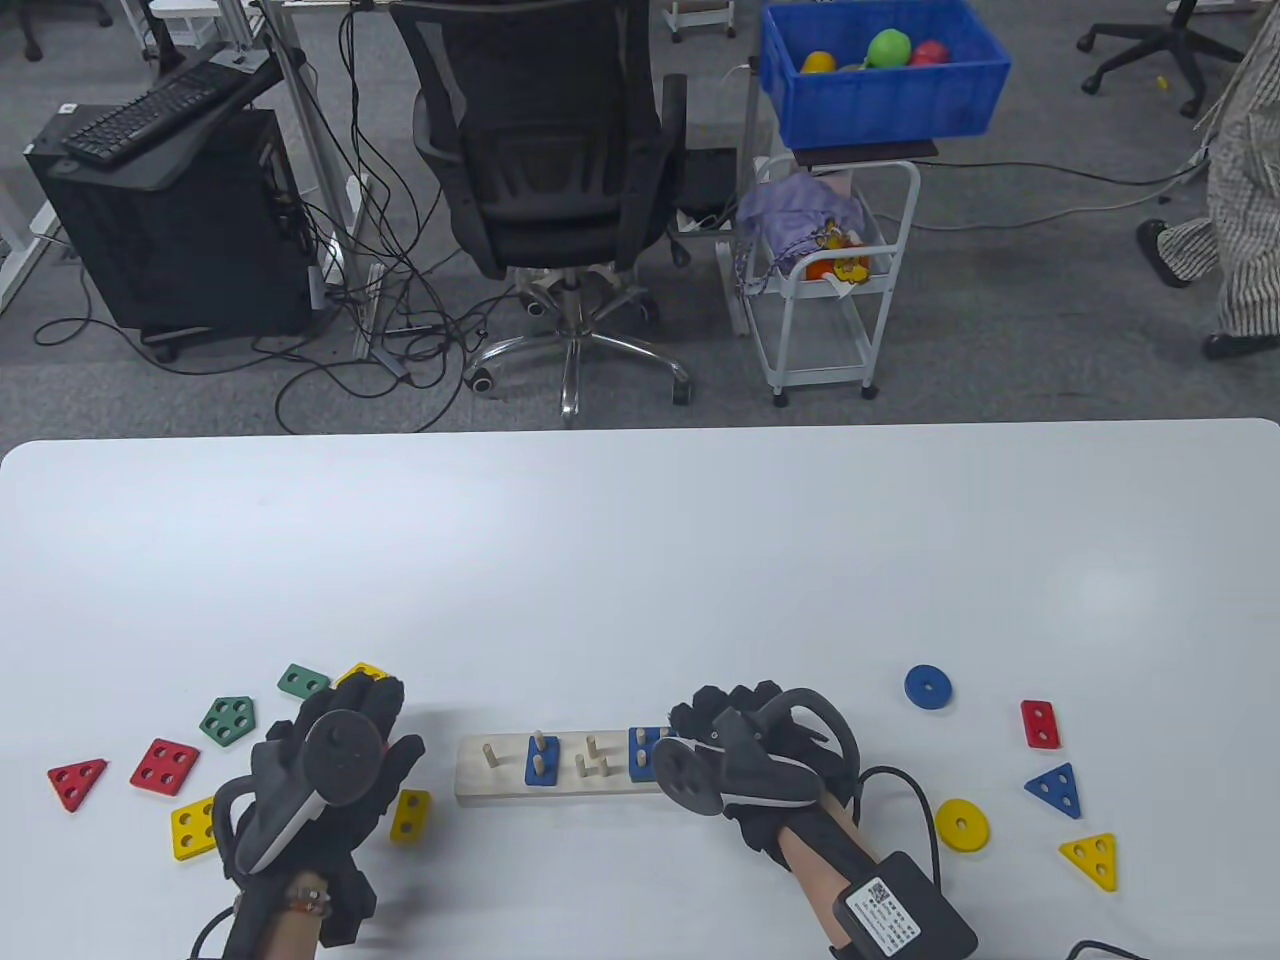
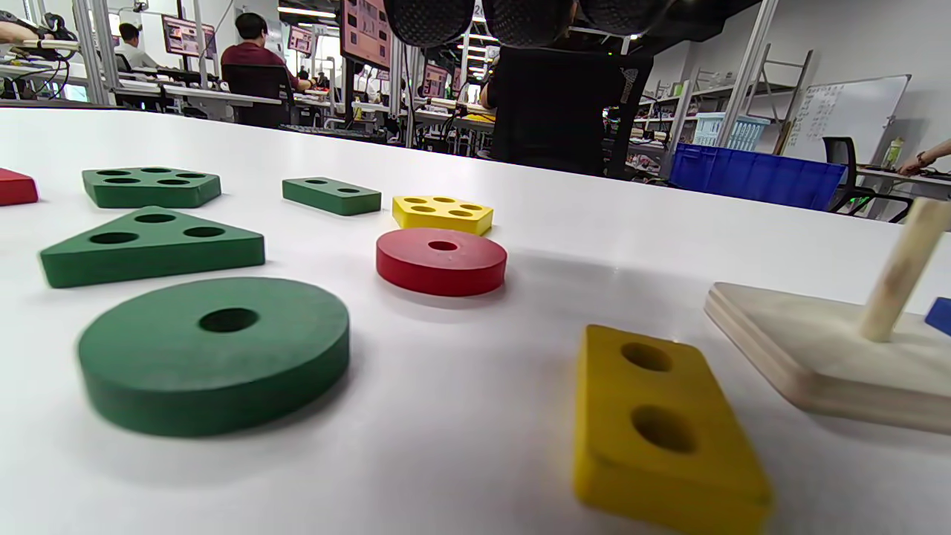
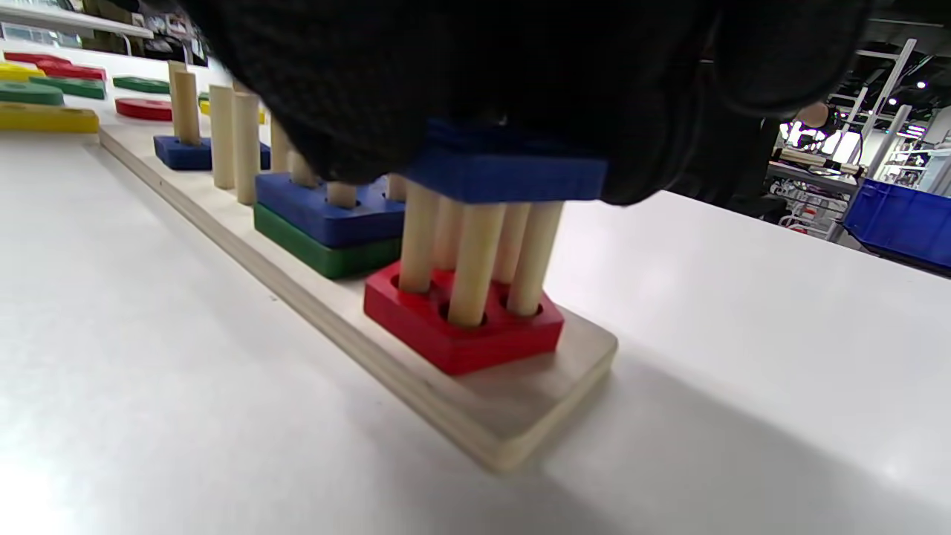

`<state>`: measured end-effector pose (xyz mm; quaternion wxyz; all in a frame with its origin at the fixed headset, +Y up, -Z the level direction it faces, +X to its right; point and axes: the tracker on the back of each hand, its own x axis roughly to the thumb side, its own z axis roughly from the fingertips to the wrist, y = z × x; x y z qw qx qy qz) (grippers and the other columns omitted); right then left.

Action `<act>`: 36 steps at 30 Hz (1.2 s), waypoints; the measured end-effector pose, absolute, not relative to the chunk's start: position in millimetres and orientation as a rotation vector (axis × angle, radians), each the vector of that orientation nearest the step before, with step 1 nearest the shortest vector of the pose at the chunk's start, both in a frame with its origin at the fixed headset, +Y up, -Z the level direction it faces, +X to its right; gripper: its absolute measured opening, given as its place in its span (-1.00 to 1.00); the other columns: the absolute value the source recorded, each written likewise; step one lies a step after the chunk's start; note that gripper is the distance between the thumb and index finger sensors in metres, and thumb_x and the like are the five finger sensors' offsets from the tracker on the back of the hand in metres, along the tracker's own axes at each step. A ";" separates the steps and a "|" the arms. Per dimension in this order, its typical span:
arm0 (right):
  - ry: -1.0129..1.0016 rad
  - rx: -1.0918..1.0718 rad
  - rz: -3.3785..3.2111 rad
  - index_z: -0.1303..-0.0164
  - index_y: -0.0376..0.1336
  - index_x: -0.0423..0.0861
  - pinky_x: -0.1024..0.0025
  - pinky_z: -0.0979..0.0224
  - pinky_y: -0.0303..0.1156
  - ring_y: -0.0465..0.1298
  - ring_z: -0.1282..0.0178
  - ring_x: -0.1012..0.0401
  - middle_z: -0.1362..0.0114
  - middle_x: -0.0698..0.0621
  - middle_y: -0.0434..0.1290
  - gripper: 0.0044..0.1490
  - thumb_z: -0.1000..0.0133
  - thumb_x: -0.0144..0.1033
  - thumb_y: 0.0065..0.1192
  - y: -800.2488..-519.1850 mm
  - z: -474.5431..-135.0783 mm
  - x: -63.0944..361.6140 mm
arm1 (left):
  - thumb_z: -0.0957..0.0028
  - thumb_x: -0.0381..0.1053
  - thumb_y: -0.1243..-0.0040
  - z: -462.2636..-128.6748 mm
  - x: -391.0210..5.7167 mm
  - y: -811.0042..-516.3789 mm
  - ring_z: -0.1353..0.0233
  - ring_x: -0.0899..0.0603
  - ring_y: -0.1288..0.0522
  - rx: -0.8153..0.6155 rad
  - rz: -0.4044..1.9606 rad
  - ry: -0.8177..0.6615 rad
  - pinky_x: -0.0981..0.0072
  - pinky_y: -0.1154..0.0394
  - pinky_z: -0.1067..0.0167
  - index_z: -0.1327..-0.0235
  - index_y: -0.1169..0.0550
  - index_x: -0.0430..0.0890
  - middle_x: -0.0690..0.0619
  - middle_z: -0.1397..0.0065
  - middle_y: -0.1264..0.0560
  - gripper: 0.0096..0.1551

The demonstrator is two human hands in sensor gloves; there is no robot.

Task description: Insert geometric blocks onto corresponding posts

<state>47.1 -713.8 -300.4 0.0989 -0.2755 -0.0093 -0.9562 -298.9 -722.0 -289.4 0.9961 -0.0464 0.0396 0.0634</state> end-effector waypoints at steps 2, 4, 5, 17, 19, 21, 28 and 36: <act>-0.010 -0.824 -2.825 -0.34 0.25 -0.11 -0.29 -0.34 0.38 0.56 -0.26 -0.13 -0.44 -0.22 0.41 -0.22 0.08 -0.14 0.43 -714.2 -300.1 47.7 | -0.04 0.42 0.07 -289.6 -298.2 -722.4 -0.79 -0.16 -0.09 -0.096 0.123 0.078 -0.35 -0.02 -0.61 -0.60 -0.18 0.29 0.19 -0.81 -0.08 -0.21; -0.026 -0.822 -2.827 -0.38 0.21 -0.10 -0.32 -0.36 0.35 0.52 -0.34 -0.14 -0.49 -0.22 0.35 -0.19 0.07 -0.13 0.42 -717.2 -300.8 48.2 | -0.04 0.42 0.07 -289.7 -297.8 -722.7 -0.79 -0.16 -0.09 -0.098 0.118 0.078 -0.35 -0.01 -0.61 -0.60 -0.17 0.30 0.19 -0.81 -0.08 -0.21; -0.037 -0.821 -2.836 -0.41 0.18 -0.09 -0.35 -0.38 0.32 0.48 -0.40 -0.15 -0.53 -0.22 0.30 -0.16 0.07 -0.11 0.41 -718.2 -301.4 49.2 | -0.04 0.42 0.07 -289.6 -297.7 -722.6 -0.80 -0.16 -0.09 -0.099 0.117 0.078 -0.36 -0.01 -0.61 -0.60 -0.17 0.29 0.19 -0.81 -0.08 -0.21; -0.200 -0.134 -3.104 -0.45 0.16 -0.10 -0.40 -0.38 0.27 0.44 -0.42 -0.20 -0.55 -0.25 0.28 -0.21 -0.04 -0.06 0.25 -687.2 -351.7 152.1 | -0.04 0.42 0.07 -289.6 -296.4 -722.3 -0.79 -0.16 -0.09 -0.104 0.115 0.072 -0.35 -0.02 -0.61 -0.60 -0.17 0.29 0.19 -0.81 -0.08 -0.21; -0.274 0.037 -3.110 -0.45 0.16 -0.11 -0.41 -0.38 0.26 0.43 -0.42 -0.21 -0.55 -0.26 0.28 -0.21 -0.04 -0.08 0.27 -696.8 -359.8 176.5 | -0.04 0.42 0.07 -289.6 -296.0 -722.4 -0.80 -0.16 -0.09 -0.103 0.114 0.070 -0.36 -0.02 -0.61 -0.60 -0.18 0.29 0.19 -0.81 -0.08 -0.21; -0.365 0.214 -3.054 -0.46 0.15 -0.12 -0.41 -0.38 0.25 0.43 -0.43 -0.22 -0.56 -0.26 0.27 -0.20 -0.04 -0.09 0.28 -710.2 -365.6 197.2 | -0.04 0.42 0.07 -289.4 -295.4 -722.8 -0.79 -0.16 -0.09 -0.105 0.114 0.066 -0.35 -0.02 -0.61 -0.60 -0.17 0.29 0.19 -0.81 -0.08 -0.21; -0.491 0.482 -2.842 -0.48 0.11 -0.08 -0.40 -0.40 0.25 0.40 -0.48 -0.18 -0.57 -0.20 0.26 -0.18 -0.03 -0.06 0.27 -751.0 -380.2 227.0 | -0.04 0.42 0.07 -289.5 -293.3 -724.3 -0.80 -0.16 -0.08 -0.118 0.104 0.062 -0.35 -0.03 -0.61 -0.60 -0.18 0.29 0.19 -0.81 -0.08 -0.21; -0.466 0.458 -2.770 -0.38 0.22 -0.10 -0.30 -0.36 0.34 0.53 -0.35 -0.12 -0.45 -0.19 0.41 -0.25 0.03 -0.17 0.37 -757.2 -391.4 218.5 | -0.04 0.42 0.07 -290.4 -290.4 -727.6 -0.79 -0.17 -0.08 -0.138 0.085 0.060 -0.35 -0.03 -0.61 -0.60 -0.18 0.29 0.19 -0.81 -0.08 -0.21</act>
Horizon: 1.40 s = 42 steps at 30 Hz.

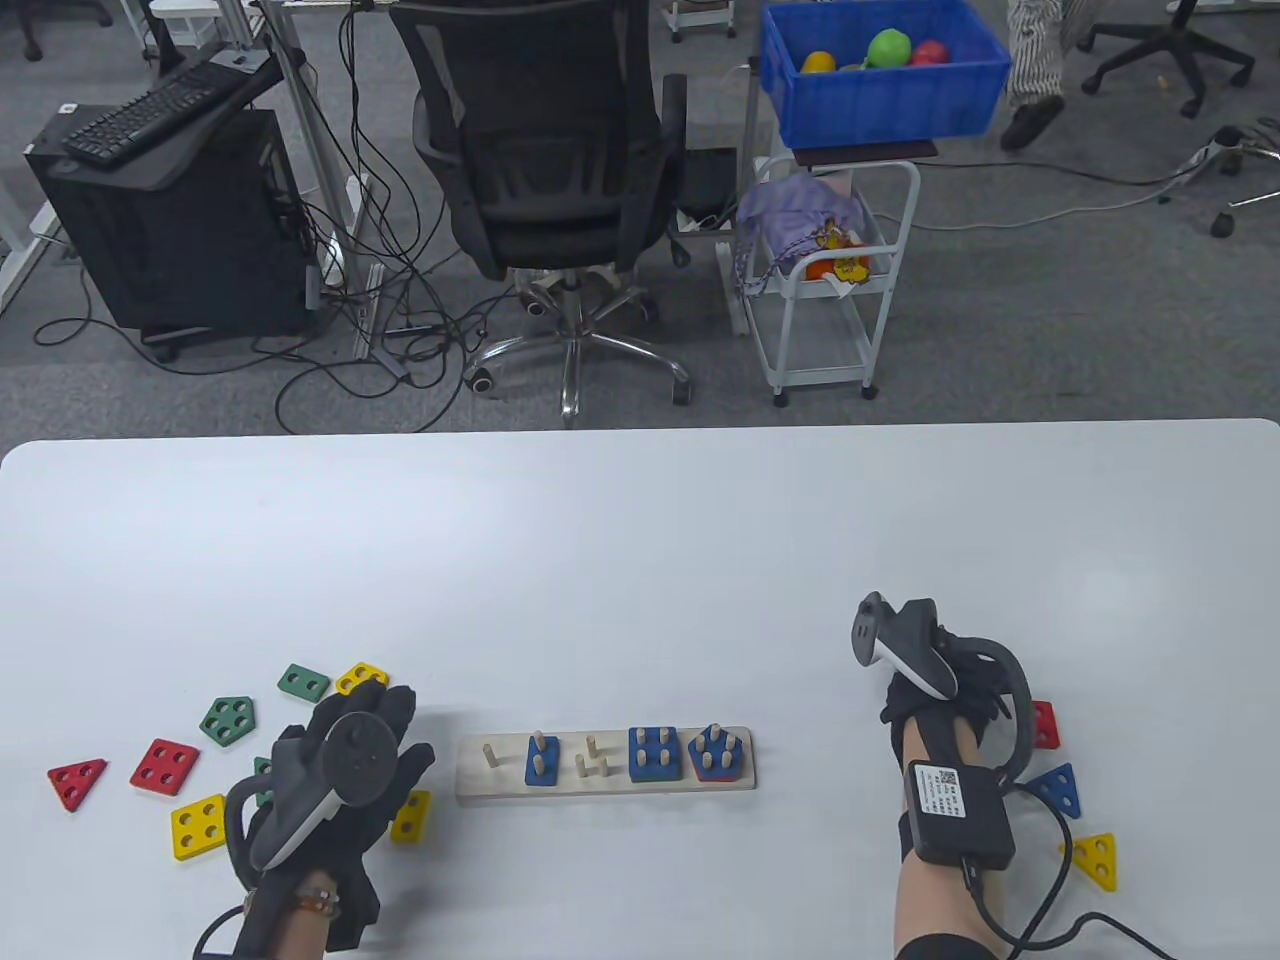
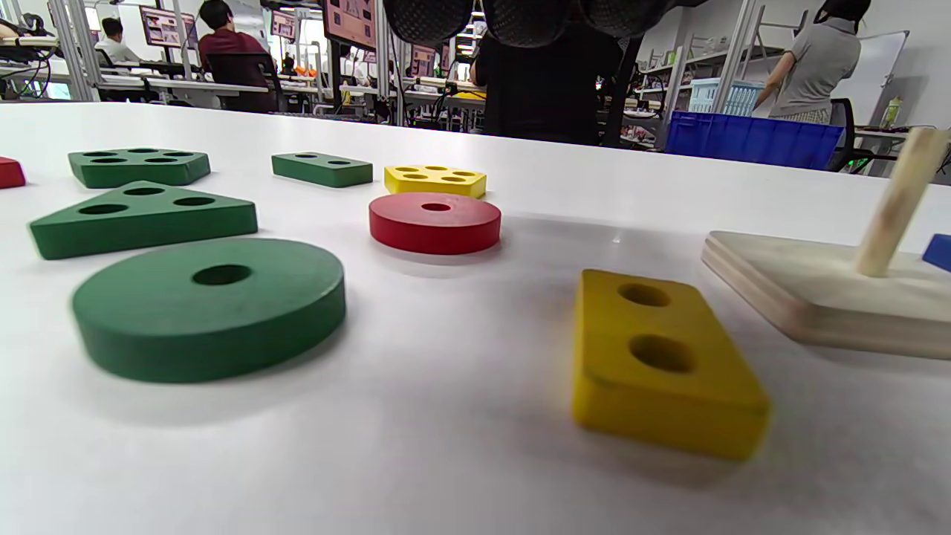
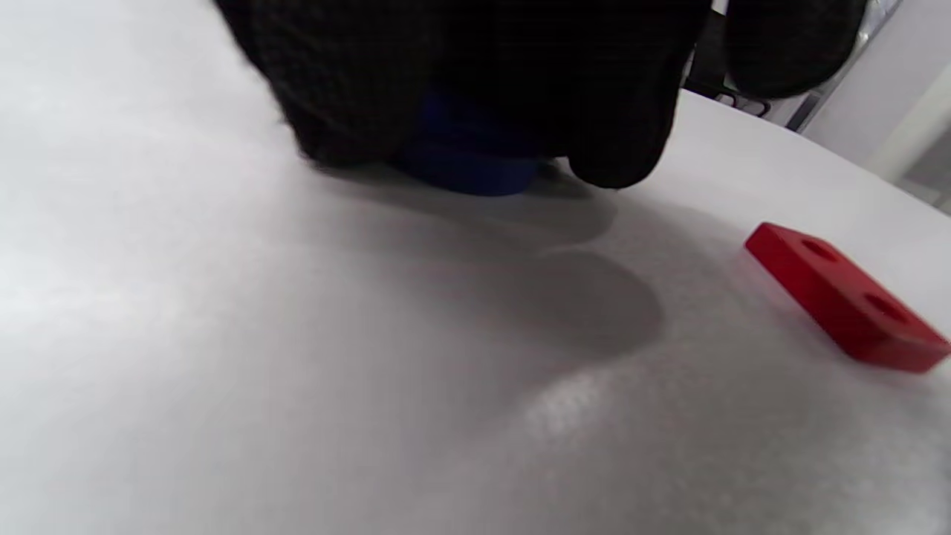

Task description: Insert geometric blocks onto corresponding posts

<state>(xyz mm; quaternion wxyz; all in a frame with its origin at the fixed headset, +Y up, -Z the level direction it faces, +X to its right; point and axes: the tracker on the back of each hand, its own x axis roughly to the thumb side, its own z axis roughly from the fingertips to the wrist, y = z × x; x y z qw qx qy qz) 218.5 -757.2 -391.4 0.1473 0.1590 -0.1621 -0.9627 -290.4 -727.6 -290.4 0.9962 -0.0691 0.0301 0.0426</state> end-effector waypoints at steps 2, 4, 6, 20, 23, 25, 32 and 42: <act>-0.438 0.399 -2.695 -0.38 0.23 -0.11 -0.28 -0.35 0.36 0.55 -0.33 -0.10 -0.44 -0.19 0.43 -0.24 0.03 -0.14 0.36 -758.2 -390.7 212.3 | -0.04 0.42 0.07 -290.2 -290.2 -727.2 -0.80 -0.17 -0.08 -0.138 0.086 0.059 -0.35 -0.03 -0.61 -0.60 -0.18 0.29 0.19 -0.81 -0.08 -0.21; -0.431 0.380 -2.697 -0.38 0.22 -0.11 -0.30 -0.35 0.34 0.54 -0.32 -0.11 -0.44 -0.19 0.43 -0.23 0.03 -0.13 0.36 -757.2 -388.6 208.9 | -0.04 0.42 0.07 -290.1 -289.7 -726.8 -0.80 -0.17 -0.09 -0.137 0.092 0.056 -0.35 -0.03 -0.61 -0.60 -0.18 0.29 0.19 -0.81 -0.08 -0.21; -0.373 0.356 -2.724 -0.38 0.22 -0.11 -0.30 -0.35 0.34 0.53 -0.32 -0.11 -0.44 -0.19 0.42 -0.22 0.03 -0.14 0.38 -753.4 -385.0 206.1 | -0.04 0.42 0.07 -289.5 -288.5 -726.1 -0.80 -0.17 -0.09 -0.134 0.092 0.052 -0.35 -0.03 -0.61 -0.60 -0.18 0.30 0.19 -0.81 -0.08 -0.21; 0.173 -0.558 -3.077 -0.39 0.21 -0.13 -0.28 -0.29 0.40 0.56 -0.28 -0.09 -0.42 -0.20 0.43 -0.21 0.02 -0.08 0.35 -686.9 -312.5 81.3 | -0.08 0.41 0.10 -280.7 -248.1 -708.9 -0.77 -0.19 -0.12 -0.154 0.456 -0.100 -0.26 -0.12 -0.60 -0.62 -0.17 0.26 0.14 -0.80 -0.09 -0.22; 0.292 -0.777 -3.126 -0.39 0.21 -0.13 -0.27 -0.28 0.42 0.57 -0.27 -0.08 -0.42 -0.19 0.44 -0.21 0.02 -0.06 0.34 -683.4 -290.7 50.3 | -0.10 0.40 0.11 -277.6 -227.6 -706.4 -0.75 -0.18 -0.17 -0.184 0.559 -0.176 -0.20 -0.17 -0.59 -0.62 -0.17 0.26 0.13 -0.80 -0.10 -0.23; 0.311 -0.930 -3.183 -0.39 0.20 -0.12 -0.26 -0.27 0.42 0.58 -0.28 -0.07 -0.42 -0.17 0.44 -0.20 0.02 -0.04 0.33 -682.4 -278.4 31.6 | -0.12 0.36 0.11 -275.7 -211.5 -707.1 -0.69 -0.19 -0.29 -0.244 0.682 -0.241 -0.16 -0.23 -0.58 -0.62 -0.16 0.20 0.08 -0.77 -0.19 -0.23; 0.438 -1.251 -3.431 -0.40 0.19 -0.13 -0.29 -0.27 0.41 0.56 -0.28 -0.09 -0.43 -0.19 0.42 -0.20 0.01 -0.05 0.34 -683.3 -258.1 13.2 | -0.12 0.40 0.11 -271.5 -184.6 -716.7 -0.51 -0.19 -0.52 -0.473 1.070 -0.318 -0.11 -0.40 -0.45 -0.64 -0.05 -0.03 -0.06 -0.65 -0.35 -0.08; 0.512 -1.233 -3.472 -0.45 0.13 -0.13 -0.32 -0.28 0.39 0.52 -0.34 -0.15 -0.46 -0.20 0.38 -0.14 0.00 -0.05 0.35 -679.6 -252.0 19.4 | -0.04 0.35 -0.17 -273.9 -184.0 -723.8 -0.42 -0.09 -0.57 -0.500 1.318 -0.251 -0.06 -0.42 -0.42 -0.58 -0.15 -0.01 0.01 -0.53 -0.44 -0.06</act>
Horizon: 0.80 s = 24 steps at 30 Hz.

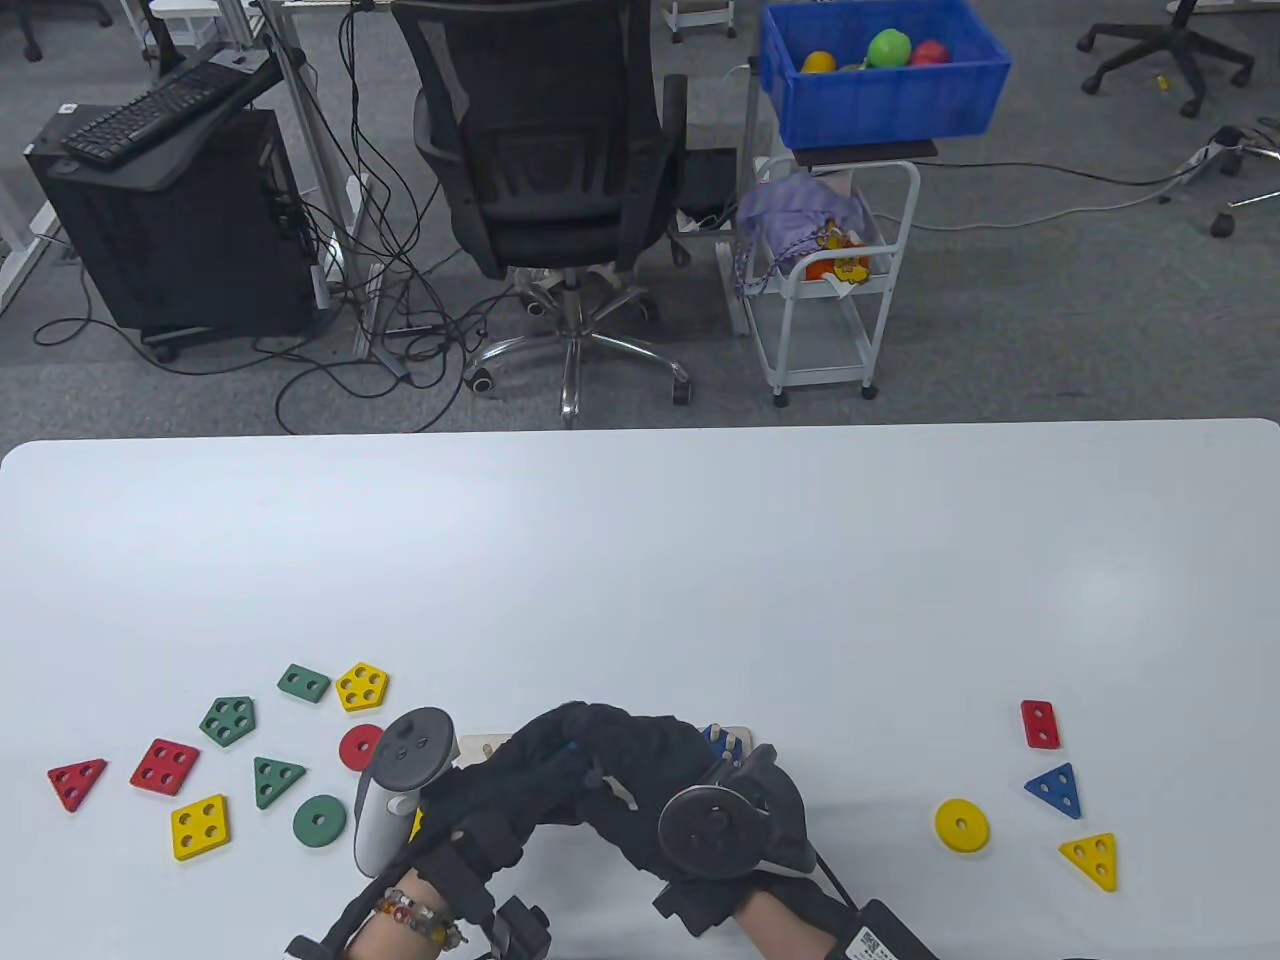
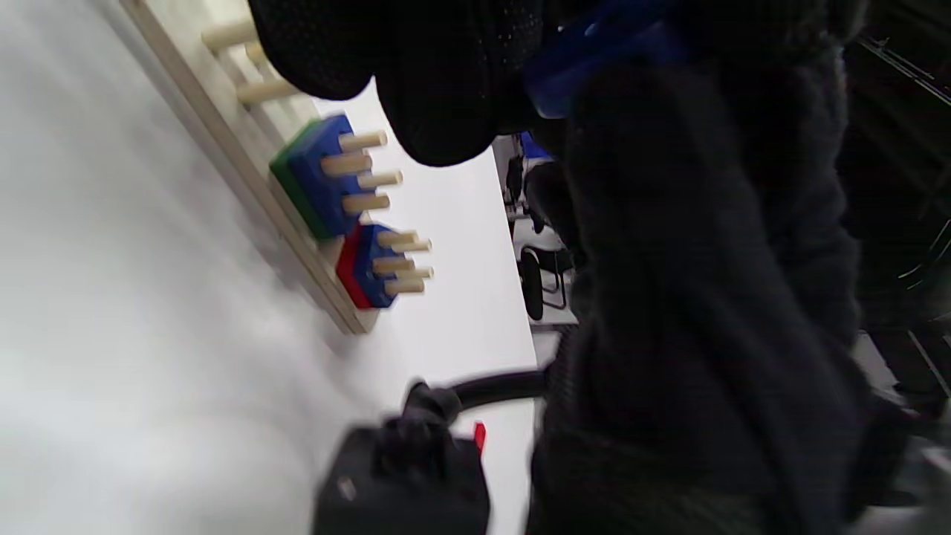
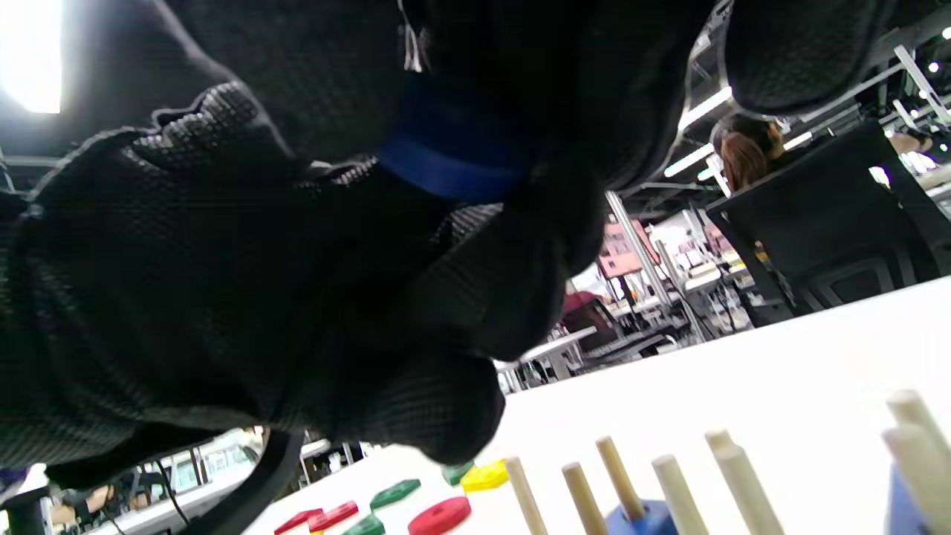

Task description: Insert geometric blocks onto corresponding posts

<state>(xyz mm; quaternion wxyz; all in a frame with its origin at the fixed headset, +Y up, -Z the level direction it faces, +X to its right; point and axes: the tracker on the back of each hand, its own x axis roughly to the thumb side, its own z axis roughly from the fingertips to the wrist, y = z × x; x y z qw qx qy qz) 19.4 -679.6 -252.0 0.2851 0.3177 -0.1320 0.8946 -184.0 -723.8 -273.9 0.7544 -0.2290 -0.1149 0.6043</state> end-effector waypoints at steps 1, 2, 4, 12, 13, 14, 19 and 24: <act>-0.320 0.842 2.421 -0.47 0.10 -0.15 -0.32 -0.29 0.38 0.50 -0.35 -0.16 -0.49 -0.22 0.35 -0.10 0.00 -0.01 0.32 -678.7 -253.0 22.2 | -0.02 0.35 -0.19 -274.9 -187.2 -720.6 -0.42 -0.09 -0.57 -0.437 1.264 -0.247 -0.06 -0.42 -0.42 -0.56 -0.18 0.00 0.02 -0.53 -0.44 -0.08; -0.308 0.831 2.434 -0.49 0.09 -0.16 -0.33 -0.29 0.37 0.49 -0.36 -0.17 -0.50 -0.24 0.33 -0.07 0.00 0.02 0.32 -678.1 -254.0 25.0 | -0.01 0.35 -0.21 -275.6 -190.0 -717.7 -0.42 -0.08 -0.57 -0.394 1.219 -0.245 -0.06 -0.42 -0.43 -0.53 -0.23 0.02 0.03 -0.53 -0.44 -0.11; -0.265 0.789 2.473 -0.50 0.08 -0.17 -0.35 -0.30 0.36 0.49 -0.37 -0.18 -0.51 -0.25 0.32 -0.06 -0.01 0.05 0.30 -676.8 -258.3 36.2 | 0.02 0.36 -0.23 -277.0 -199.1 -710.2 -0.44 -0.08 -0.55 -0.296 1.097 -0.245 -0.08 -0.40 -0.44 -0.49 -0.28 0.07 0.05 -0.52 -0.44 -0.15; -0.097 0.483 2.768 -0.52 0.10 -0.15 -0.41 -0.32 0.30 0.44 -0.41 -0.23 -0.54 -0.28 0.30 -0.08 -0.04 0.06 0.27 -679.8 -285.6 106.6 | 0.01 0.34 -0.22 -284.5 -244.5 -700.1 -0.57 -0.08 -0.42 -0.057 0.681 -0.125 -0.19 -0.27 -0.53 -0.51 -0.33 0.21 0.12 -0.60 -0.34 -0.22; -0.082 0.449 2.802 -0.52 0.10 -0.15 -0.42 -0.32 0.30 0.44 -0.41 -0.23 -0.54 -0.28 0.30 -0.08 -0.04 0.05 0.27 -680.6 -288.1 113.0 | 0.01 0.33 -0.23 -285.8 -248.7 -701.2 -0.59 -0.08 -0.40 -0.045 0.627 -0.111 -0.20 -0.26 -0.54 -0.50 -0.33 0.23 0.14 -0.61 -0.33 -0.23; -0.056 0.410 2.844 -0.51 0.11 -0.15 -0.42 -0.33 0.29 0.44 -0.41 -0.23 -0.54 -0.28 0.30 -0.09 -0.04 0.05 0.27 -681.8 -290.9 120.8 | 0.03 0.33 -0.24 -286.8 -251.7 -703.2 -0.62 -0.07 -0.37 -0.041 0.565 -0.103 -0.21 -0.23 -0.56 -0.50 -0.33 0.26 0.18 -0.62 -0.33 -0.23; 0.005 0.280 2.935 -0.50 0.13 -0.13 -0.43 -0.34 0.28 0.44 -0.42 -0.24 -0.54 -0.27 0.31 -0.13 -0.04 0.04 0.26 -688.2 -297.8 144.2 | 0.08 0.29 -0.32 -290.1 -245.1 -718.3 -0.69 -0.03 -0.30 -0.059 0.305 -0.117 -0.26 -0.17 -0.60 -0.46 -0.33 0.35 0.31 -0.64 -0.33 -0.23; 0.069 0.236 2.927 -0.49 0.15 -0.13 -0.43 -0.33 0.28 0.44 -0.41 -0.24 -0.53 -0.27 0.32 -0.15 -0.05 0.03 0.25 -693.3 -301.2 152.3 | 0.10 0.29 -0.33 -292.3 -233.5 -732.9 -0.70 -0.02 -0.30 -0.066 0.122 -0.128 -0.25 -0.16 -0.61 -0.46 -0.32 0.37 0.34 -0.64 -0.33 -0.21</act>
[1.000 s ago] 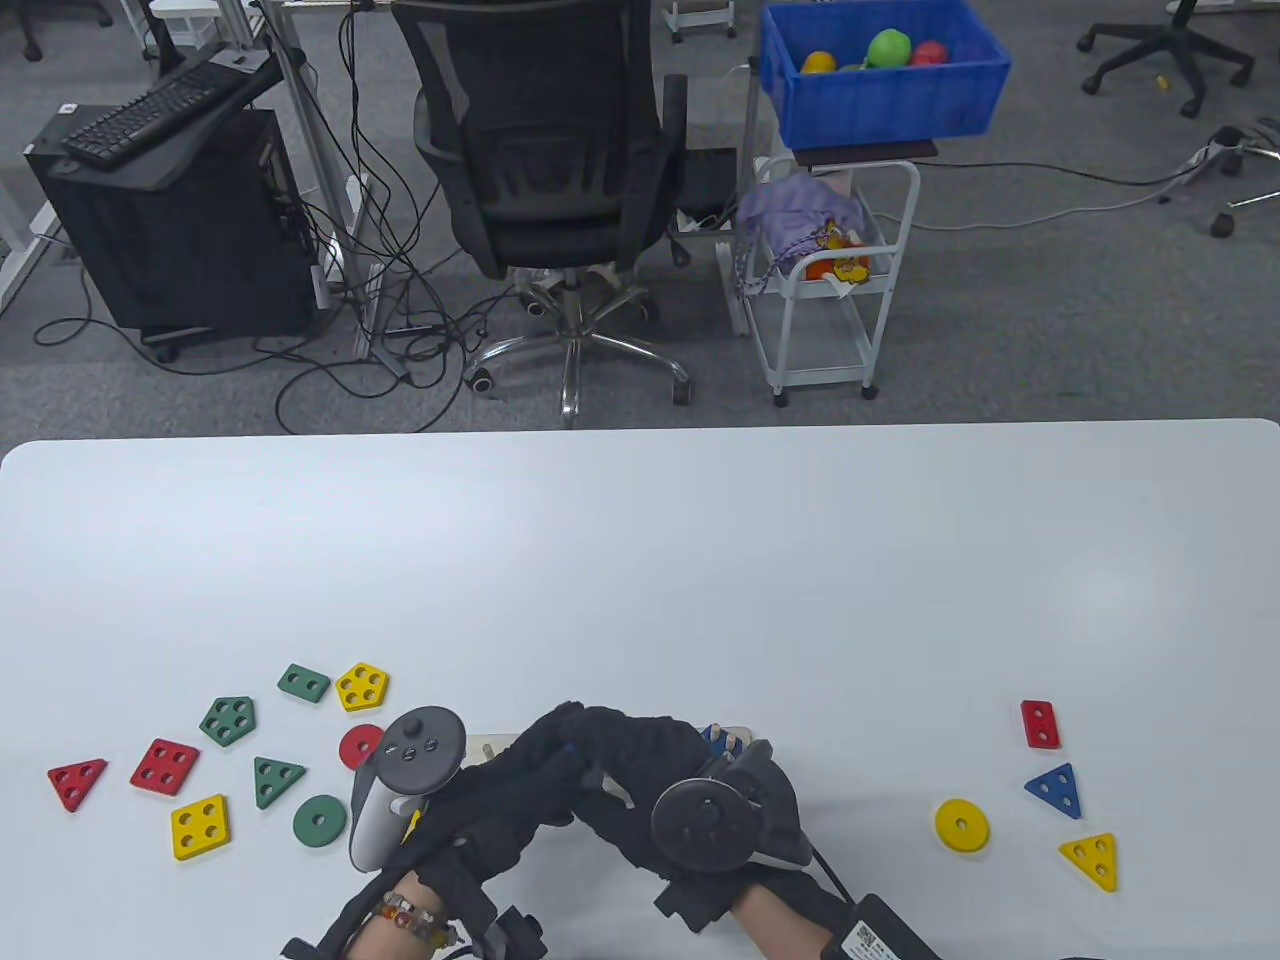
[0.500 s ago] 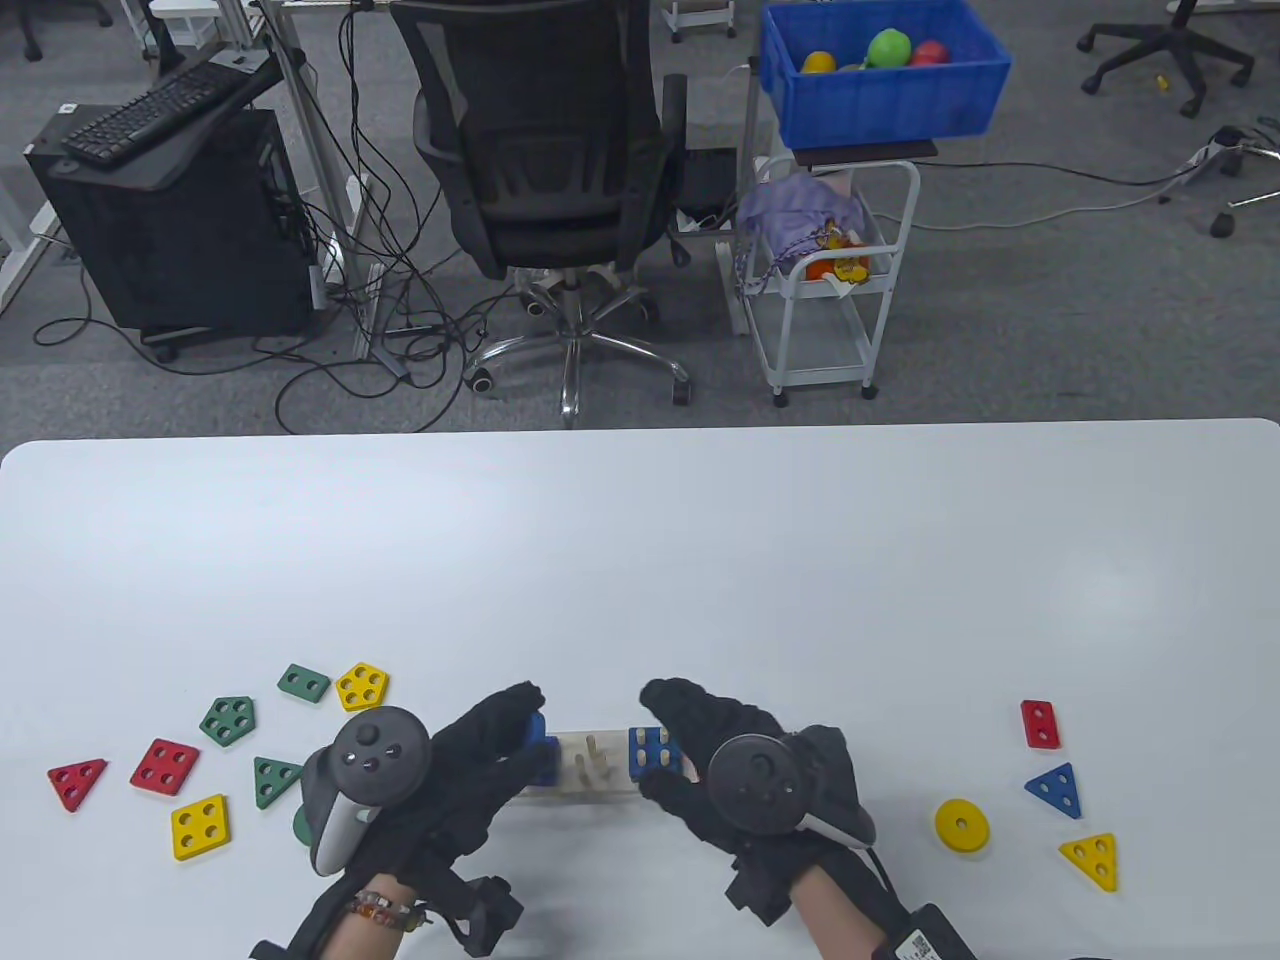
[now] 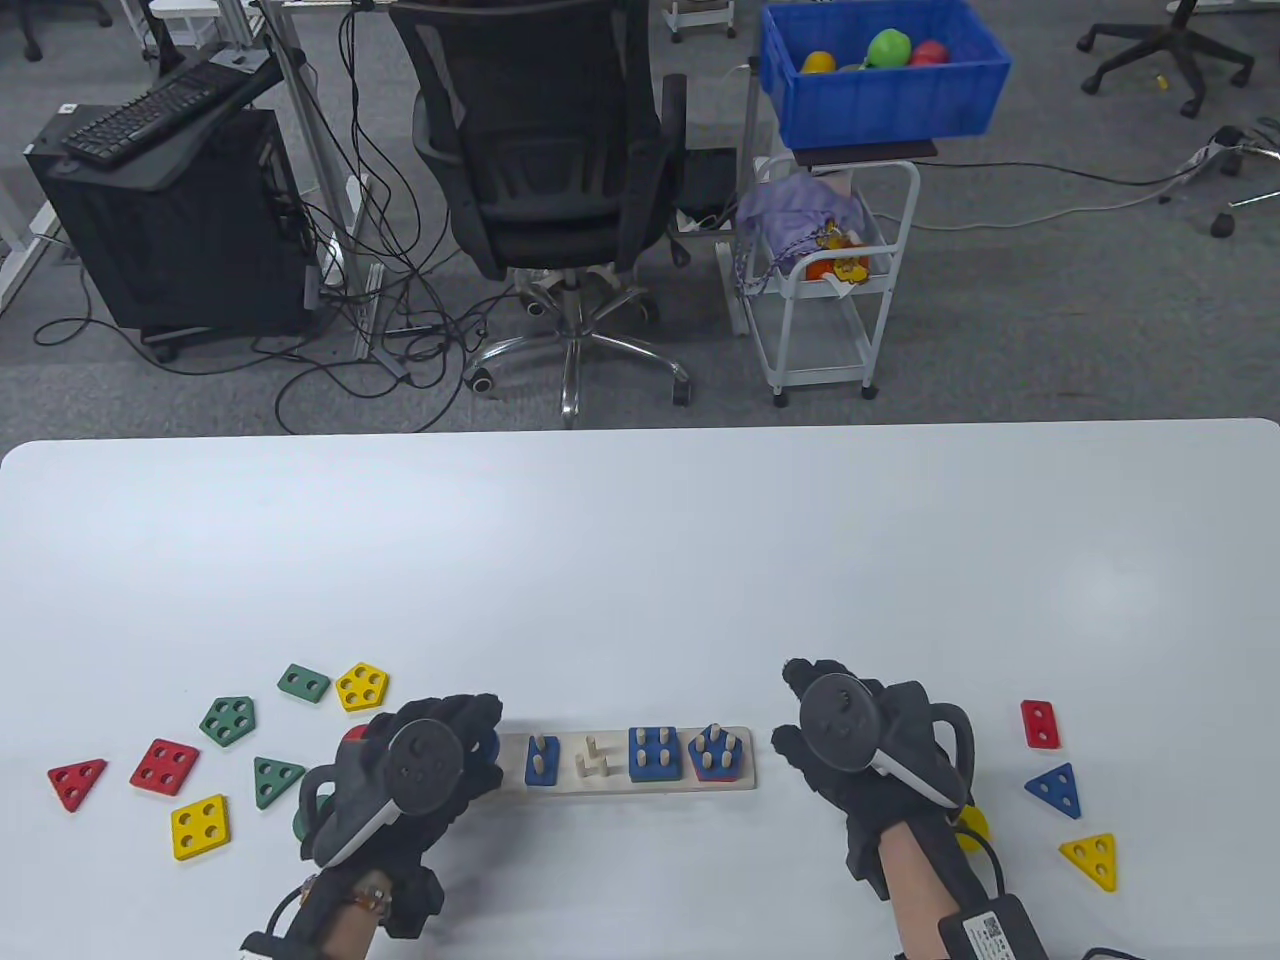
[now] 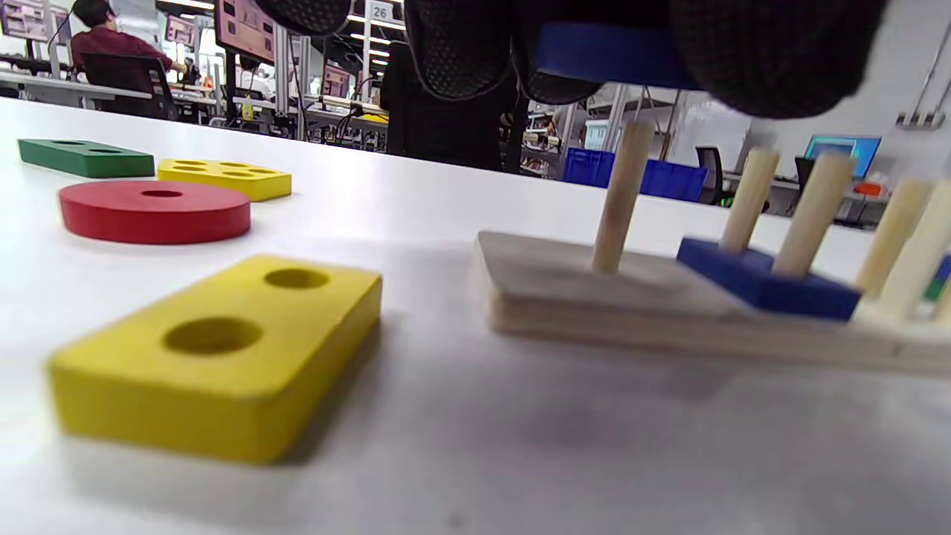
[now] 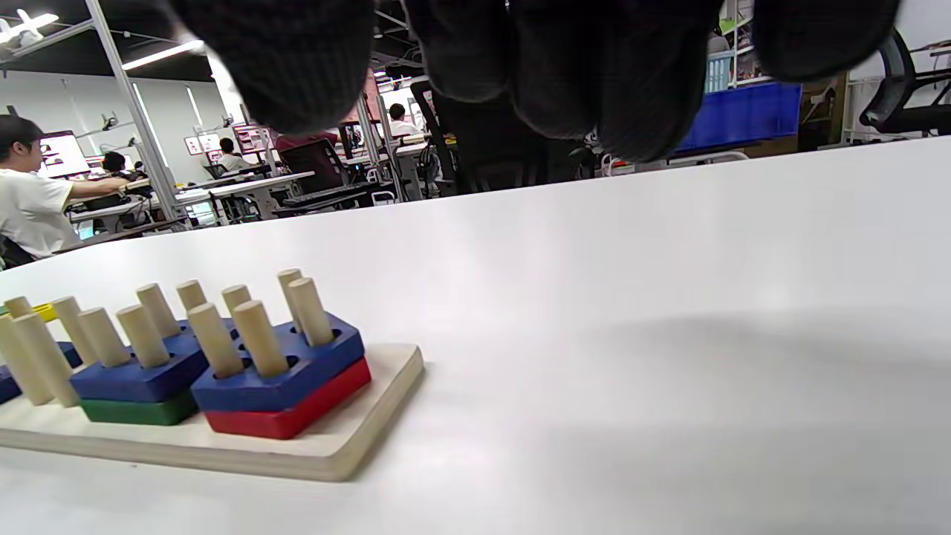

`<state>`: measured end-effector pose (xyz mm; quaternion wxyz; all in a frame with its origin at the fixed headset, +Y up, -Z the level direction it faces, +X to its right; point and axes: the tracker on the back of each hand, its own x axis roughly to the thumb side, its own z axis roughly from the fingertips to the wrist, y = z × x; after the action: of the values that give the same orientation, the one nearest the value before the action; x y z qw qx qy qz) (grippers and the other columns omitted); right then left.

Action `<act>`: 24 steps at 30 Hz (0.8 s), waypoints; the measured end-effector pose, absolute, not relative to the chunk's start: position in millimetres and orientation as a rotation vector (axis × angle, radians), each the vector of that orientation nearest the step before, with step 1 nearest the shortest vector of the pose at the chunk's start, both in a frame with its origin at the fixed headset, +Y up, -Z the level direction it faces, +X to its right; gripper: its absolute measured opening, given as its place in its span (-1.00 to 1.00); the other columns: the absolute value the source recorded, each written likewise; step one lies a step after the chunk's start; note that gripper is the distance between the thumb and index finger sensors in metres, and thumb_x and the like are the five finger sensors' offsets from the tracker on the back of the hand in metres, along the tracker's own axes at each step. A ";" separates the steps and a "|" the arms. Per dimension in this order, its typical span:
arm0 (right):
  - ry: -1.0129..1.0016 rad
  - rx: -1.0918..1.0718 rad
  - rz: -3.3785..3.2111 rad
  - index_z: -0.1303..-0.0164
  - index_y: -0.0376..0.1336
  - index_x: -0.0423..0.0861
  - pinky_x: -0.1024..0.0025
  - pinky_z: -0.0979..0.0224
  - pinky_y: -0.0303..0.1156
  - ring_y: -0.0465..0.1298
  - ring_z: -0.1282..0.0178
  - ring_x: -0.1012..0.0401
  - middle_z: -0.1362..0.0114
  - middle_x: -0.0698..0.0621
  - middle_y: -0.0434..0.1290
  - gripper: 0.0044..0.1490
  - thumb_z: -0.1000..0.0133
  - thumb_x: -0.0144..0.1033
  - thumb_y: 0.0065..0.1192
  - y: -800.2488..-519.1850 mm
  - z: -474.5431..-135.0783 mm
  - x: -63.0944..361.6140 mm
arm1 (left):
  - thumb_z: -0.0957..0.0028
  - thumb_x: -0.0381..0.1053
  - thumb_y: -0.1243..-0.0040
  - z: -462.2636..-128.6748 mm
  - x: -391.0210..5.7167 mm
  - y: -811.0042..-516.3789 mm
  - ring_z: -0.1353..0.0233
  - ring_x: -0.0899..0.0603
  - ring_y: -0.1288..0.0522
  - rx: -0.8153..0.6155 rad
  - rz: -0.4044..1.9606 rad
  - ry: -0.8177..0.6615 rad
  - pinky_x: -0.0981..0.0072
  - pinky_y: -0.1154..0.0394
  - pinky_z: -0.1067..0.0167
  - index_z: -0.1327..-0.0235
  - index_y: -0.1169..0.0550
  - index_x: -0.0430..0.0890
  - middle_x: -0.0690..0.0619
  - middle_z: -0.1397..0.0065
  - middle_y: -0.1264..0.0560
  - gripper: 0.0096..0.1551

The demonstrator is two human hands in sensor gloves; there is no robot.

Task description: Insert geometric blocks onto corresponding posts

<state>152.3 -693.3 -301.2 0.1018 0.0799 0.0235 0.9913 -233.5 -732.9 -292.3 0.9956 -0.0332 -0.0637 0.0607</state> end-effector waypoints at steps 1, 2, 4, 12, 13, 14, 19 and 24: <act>0.073 0.234 2.929 -0.49 0.15 -0.13 -0.43 -0.33 0.28 0.44 -0.41 -0.24 -0.53 -0.27 0.32 -0.15 -0.05 0.03 0.25 -693.7 -301.4 152.5 | 0.10 0.29 -0.33 -292.1 -232.0 -734.1 -0.69 -0.01 -0.30 -0.068 0.115 -0.131 -0.25 -0.16 -0.61 -0.46 -0.31 0.38 0.34 -0.64 -0.33 -0.20; 0.077 0.231 2.932 -0.48 0.15 -0.12 -0.43 -0.33 0.28 0.44 -0.41 -0.24 -0.53 -0.27 0.32 -0.16 -0.05 0.03 0.25 -694.4 -301.7 152.7 | 0.10 0.29 -0.33 -291.6 -230.0 -734.6 -0.69 -0.01 -0.31 -0.072 0.105 -0.136 -0.24 -0.16 -0.61 -0.46 -0.31 0.38 0.35 -0.64 -0.33 -0.21; 0.093 0.227 2.943 -0.48 0.16 -0.12 -0.43 -0.33 0.28 0.45 -0.40 -0.23 -0.52 -0.27 0.33 -0.17 -0.05 0.02 0.24 -696.0 -302.2 152.3 | 0.09 0.29 -0.31 -290.6 -228.2 -733.6 -0.69 -0.01 -0.30 -0.059 0.092 -0.130 -0.24 -0.17 -0.61 -0.47 -0.30 0.37 0.34 -0.65 -0.31 -0.21; 0.158 0.238 2.952 -0.47 0.17 -0.12 -0.42 -0.33 0.28 0.45 -0.40 -0.23 -0.52 -0.26 0.33 -0.19 -0.06 0.02 0.23 -701.2 -303.2 149.0 | 0.08 0.31 -0.29 -292.3 -226.6 -739.4 -0.67 -0.01 -0.33 -0.048 0.085 -0.116 -0.22 -0.19 -0.60 -0.47 -0.29 0.38 0.35 -0.65 -0.31 -0.21; 0.160 0.238 2.952 -0.47 0.17 -0.12 -0.42 -0.33 0.29 0.45 -0.40 -0.23 -0.52 -0.27 0.33 -0.19 -0.06 0.02 0.23 -701.1 -303.2 149.0 | 0.08 0.31 -0.29 -292.5 -226.2 -739.5 -0.67 -0.01 -0.34 -0.051 0.084 -0.114 -0.21 -0.19 -0.60 -0.47 -0.29 0.38 0.35 -0.65 -0.31 -0.22; 0.161 0.237 2.952 -0.47 0.17 -0.12 -0.42 -0.33 0.28 0.45 -0.40 -0.23 -0.52 -0.26 0.33 -0.18 -0.06 0.02 0.23 -701.0 -303.1 149.1 | 0.08 0.31 -0.29 -293.5 -225.9 -740.4 -0.67 -0.01 -0.34 -0.057 0.077 -0.111 -0.22 -0.19 -0.60 -0.47 -0.29 0.38 0.35 -0.65 -0.31 -0.21; 0.177 0.217 2.948 -0.47 0.17 -0.12 -0.42 -0.33 0.29 0.45 -0.40 -0.23 -0.53 -0.26 0.32 -0.18 -0.06 0.02 0.23 -699.0 -302.4 153.3 | 0.15 0.41 -0.24 -294.8 -232.2 -733.7 -0.73 -0.08 -0.26 -0.110 0.093 -0.103 -0.27 -0.16 -0.60 -0.57 -0.19 0.33 0.26 -0.76 -0.18 -0.05; 0.205 0.106 3.003 -0.45 0.19 -0.12 -0.38 -0.31 0.32 0.47 -0.37 -0.22 -0.50 -0.25 0.35 -0.20 -0.05 -0.02 0.28 -690.9 -297.9 169.8 | -0.01 0.42 -0.01 -292.1 -268.8 -721.2 -0.73 -0.11 -0.25 -0.073 0.157 -0.008 -0.27 -0.16 -0.59 -0.57 -0.23 0.30 0.22 -0.75 -0.21 -0.21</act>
<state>169.8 -690.9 -297.9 0.0646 0.0350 0.0678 0.9950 -268.8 -721.2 -292.1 0.9963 -0.0364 -0.0038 0.0782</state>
